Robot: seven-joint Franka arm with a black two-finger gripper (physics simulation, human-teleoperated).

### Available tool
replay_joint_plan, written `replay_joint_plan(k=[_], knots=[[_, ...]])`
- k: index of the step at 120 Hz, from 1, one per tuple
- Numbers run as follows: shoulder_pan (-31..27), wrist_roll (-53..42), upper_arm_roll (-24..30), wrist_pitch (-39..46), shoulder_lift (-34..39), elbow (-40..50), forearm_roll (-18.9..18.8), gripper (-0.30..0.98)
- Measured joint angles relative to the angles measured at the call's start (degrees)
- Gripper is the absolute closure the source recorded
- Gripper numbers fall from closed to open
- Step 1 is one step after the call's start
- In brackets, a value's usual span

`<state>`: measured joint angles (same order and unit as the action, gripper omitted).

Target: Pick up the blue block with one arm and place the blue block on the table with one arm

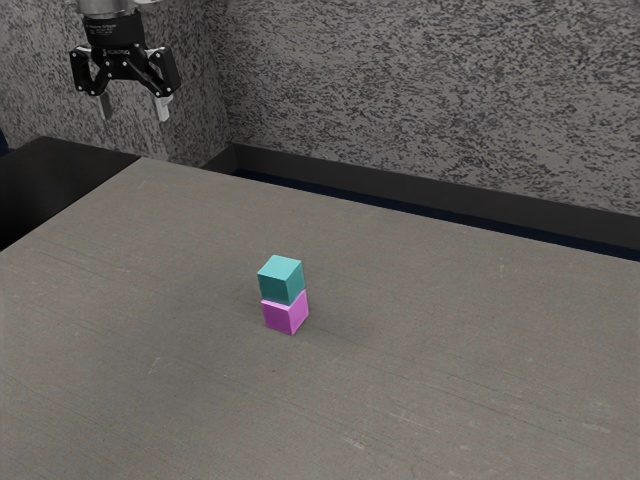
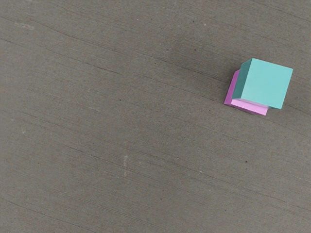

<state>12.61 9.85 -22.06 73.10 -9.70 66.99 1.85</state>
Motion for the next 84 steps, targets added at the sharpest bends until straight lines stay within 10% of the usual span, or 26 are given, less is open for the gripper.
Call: replay_joint_plan(k=[46, 84], knots=[[3.9, -3.5, 12.8, 0.0, 6.4, -18.6, 0.0, 0.00], [0.3, -7.7, 7.3, 13.8, -0.9, 12.2, -5.2, 0.00]])
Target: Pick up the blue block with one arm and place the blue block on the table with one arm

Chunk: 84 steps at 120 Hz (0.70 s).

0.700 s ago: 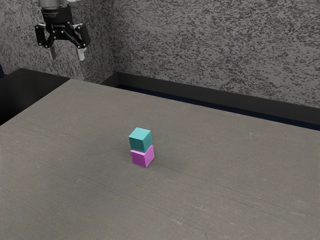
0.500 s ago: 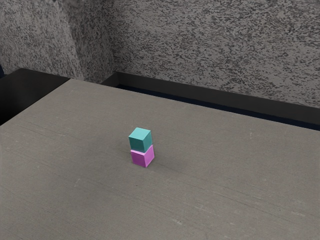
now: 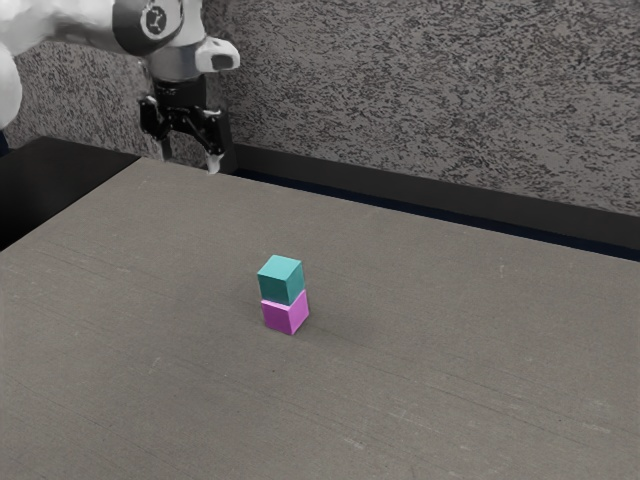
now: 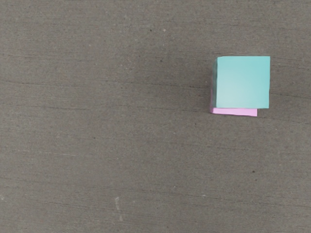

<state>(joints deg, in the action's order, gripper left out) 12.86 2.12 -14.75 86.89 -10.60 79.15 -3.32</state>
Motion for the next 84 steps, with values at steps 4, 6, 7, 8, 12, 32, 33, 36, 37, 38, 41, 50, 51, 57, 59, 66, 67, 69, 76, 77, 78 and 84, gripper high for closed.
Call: replay_joint_plan(k=[4, 6, 7, 8, 12, 32, 33, 36, 37, 38, 41, 50, 51, 57, 59, 66, 67, 69, 76, 77, 78, 84], knots=[[-0.2, -0.2, -0.9, 3.0, -2.1, 1.7, 0.9, 0.00], [-0.3, -0.2, -1.3, 4.3, -3.4, 2.2, 1.5, 0.00], [-0.3, -0.2, -1.6, 5.0, -4.1, 2.4, 1.9, 0.00], [-0.3, -0.1, -1.8, 5.6, -4.7, 2.5, 2.2, 0.00], [-0.3, 0.0, -2.6, 8.0, -6.8, 3.0, 3.5, 0.00], [-2.4, 1.0, -3.1, 18.4, -14.8, 3.4, 9.3, 0.00], [-3.2, 1.0, -2.3, 18.9, -15.0, 3.3, 9.5, 0.00], [-5.1, 1.1, -0.2, 20.2, -15.4, 3.2, 9.9, 0.00], [-5.5, 1.1, 0.3, 20.7, -15.6, 3.1, 10.0, 0.00], [-6.0, 1.1, 0.8, 21.1, -15.8, 3.1, 10.1, 0.00], [-6.9, 1.2, 1.8, 22.4, -16.2, 3.1, 10.3, 0.00], [-8.1, 1.7, 4.3, 25.4, -16.8, 3.0, 10.7, 0.00], [-8.1, 1.8, 4.5, 25.7, -16.8, 3.0, 10.6, 0.00], [-8.4, 1.8, 5.7, 27.2, -17.4, 2.9, 10.0, 0.00], [-8.4, 1.7, 5.9, 27.6, -17.8, 2.7, 9.8, 0.00], [-8.4, 0.7, 6.5, 28.7, -19.2, 2.1, 9.4, 0.00], [-8.5, 0.5, 6.6, 28.8, -19.3, 2.1, 9.3, 0.00], [-8.5, 0.1, 6.9, 28.9, -19.5, 2.0, 9.3, 0.00], [-8.4, -1.5, 7.8, 29.1, -19.9, 2.0, 9.1, 0.00], [-8.4, -1.8, 7.9, 29.1, -19.9, 2.0, 9.1, 0.00], [-8.4, -2.0, 8.0, 29.0, -19.8, 2.0, 9.1, 0.00], [-8.4, -3.6, 8.7, 28.6, -19.6, 2.1, 9.0, 0.00]])
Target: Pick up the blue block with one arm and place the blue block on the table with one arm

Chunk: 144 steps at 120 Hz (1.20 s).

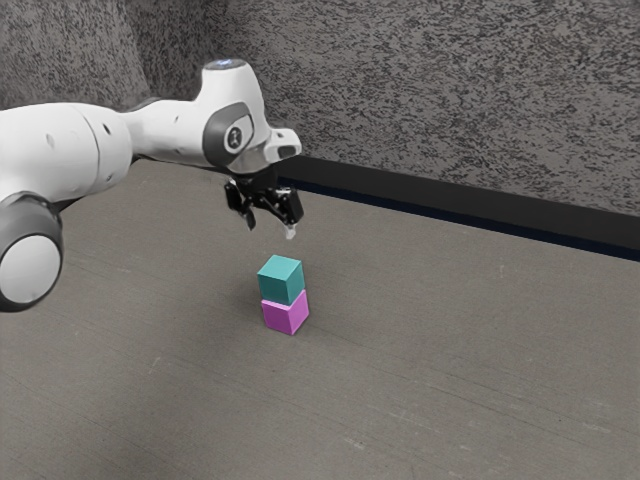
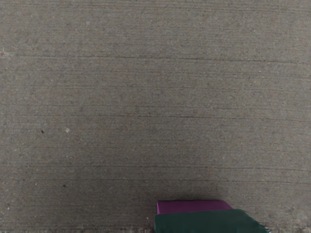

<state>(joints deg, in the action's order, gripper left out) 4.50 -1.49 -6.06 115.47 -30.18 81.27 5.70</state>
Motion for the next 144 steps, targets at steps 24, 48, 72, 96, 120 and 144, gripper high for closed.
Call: replay_joint_plan(k=[24, 48, 72, 96, 120, 144], knots=[[0.2, -6.0, 1.8, 1.4, 3.4, 6.7, 1.2, 0.00], [0.2, -10.3, 1.9, 2.9, 1.7, 7.3, 2.6, 0.00], [0.2, -13.4, 1.6, 3.9, 0.3, 7.3, 3.9, 0.00], [0.4, -14.8, 1.9, 5.1, 1.2, 7.4, 4.4, 0.00], [0.5, -14.8, 2.1, 7.0, 3.7, 13.1, 5.1, 0.00], [0.5, -10.9, 2.0, 9.1, 3.4, 13.3, 4.2, 0.00]])
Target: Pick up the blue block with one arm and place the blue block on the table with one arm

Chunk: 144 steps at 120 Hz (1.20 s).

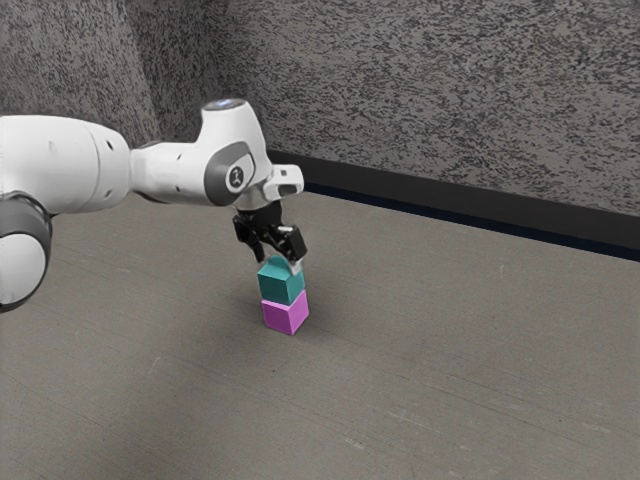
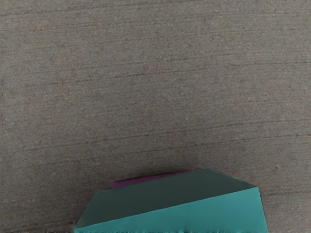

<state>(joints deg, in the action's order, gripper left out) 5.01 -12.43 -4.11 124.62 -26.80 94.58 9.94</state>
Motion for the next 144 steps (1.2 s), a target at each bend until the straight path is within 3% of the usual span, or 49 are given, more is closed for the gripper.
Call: replay_joint_plan(k=[29, 144], knots=[[0.7, 4.1, 0.2, 0.5, -0.3, -0.1, -3.8, 0.00], [1.8, 13.8, -0.1, 0.5, 1.3, 3.5, -5.1, 0.00]])
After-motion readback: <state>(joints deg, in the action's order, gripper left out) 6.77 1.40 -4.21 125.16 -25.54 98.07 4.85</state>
